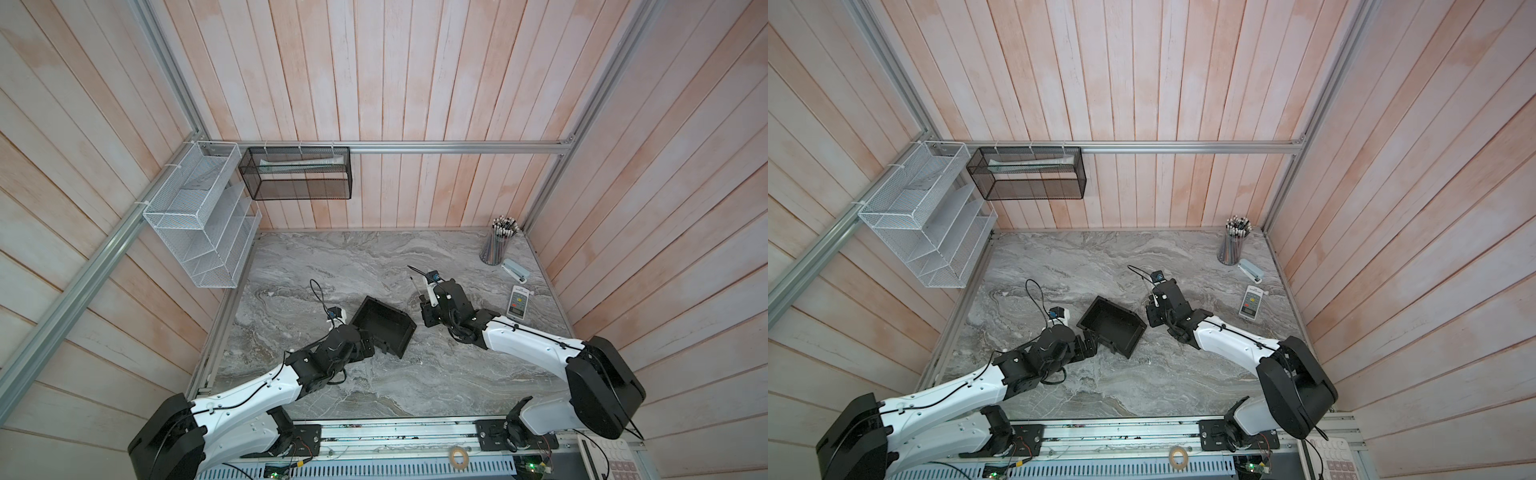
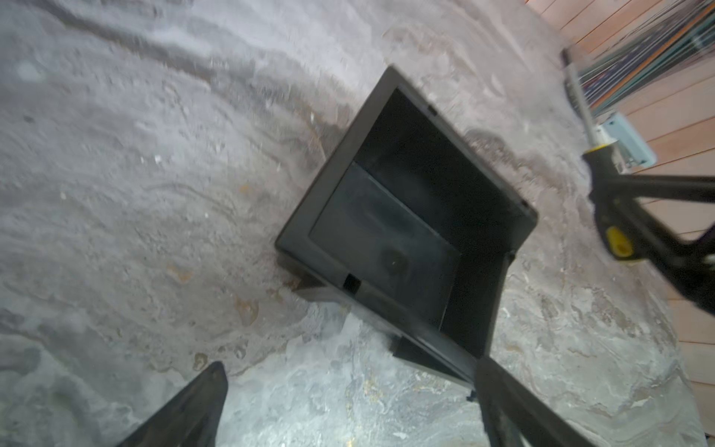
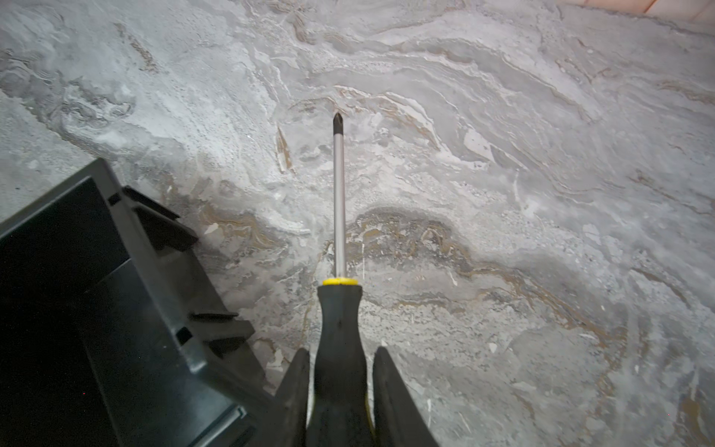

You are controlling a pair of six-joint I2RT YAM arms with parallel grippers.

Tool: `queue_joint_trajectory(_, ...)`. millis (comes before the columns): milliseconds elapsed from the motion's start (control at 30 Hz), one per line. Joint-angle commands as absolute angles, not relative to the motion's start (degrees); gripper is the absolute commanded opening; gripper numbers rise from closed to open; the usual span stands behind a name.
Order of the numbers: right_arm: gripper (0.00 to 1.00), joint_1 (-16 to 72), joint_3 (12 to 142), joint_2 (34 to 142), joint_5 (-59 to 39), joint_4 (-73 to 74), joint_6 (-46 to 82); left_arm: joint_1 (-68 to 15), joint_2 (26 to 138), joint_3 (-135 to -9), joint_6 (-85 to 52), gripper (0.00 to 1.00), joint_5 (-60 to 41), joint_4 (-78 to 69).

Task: Put the screwdriver in the bin
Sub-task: 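Lift the screwdriver with the right gripper while the left gripper drags the bin closer, then carry the screwdriver over the bin with the right gripper, left gripper holding the bin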

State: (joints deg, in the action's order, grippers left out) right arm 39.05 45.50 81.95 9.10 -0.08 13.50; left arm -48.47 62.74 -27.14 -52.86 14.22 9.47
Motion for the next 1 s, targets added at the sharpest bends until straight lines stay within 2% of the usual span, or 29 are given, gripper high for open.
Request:
queue_joint_trajectory(0,0.02,39.23,46.91,80.81,10.32,-0.57,13.97,-49.18,64.79,-26.18,-58.06,1.00,11.00,1.38)
queue_joint_trajectory(433,0.02,36.57,43.64,75.03,9.34,-0.28,14.35,-50.78,79.24,-30.85,-56.35,1.00,9.14,-14.97)
queue_joint_trajectory(767,0.02,32.85,43.65,71.37,5.66,-1.02,14.77,-50.31,85.85,-40.99,-48.32,1.00,14.57,-14.09)
queue_joint_trajectory(967,0.02,32.75,44.50,70.58,3.20,-1.67,14.84,-46.05,86.14,-41.77,-47.22,1.00,10.30,-14.68)
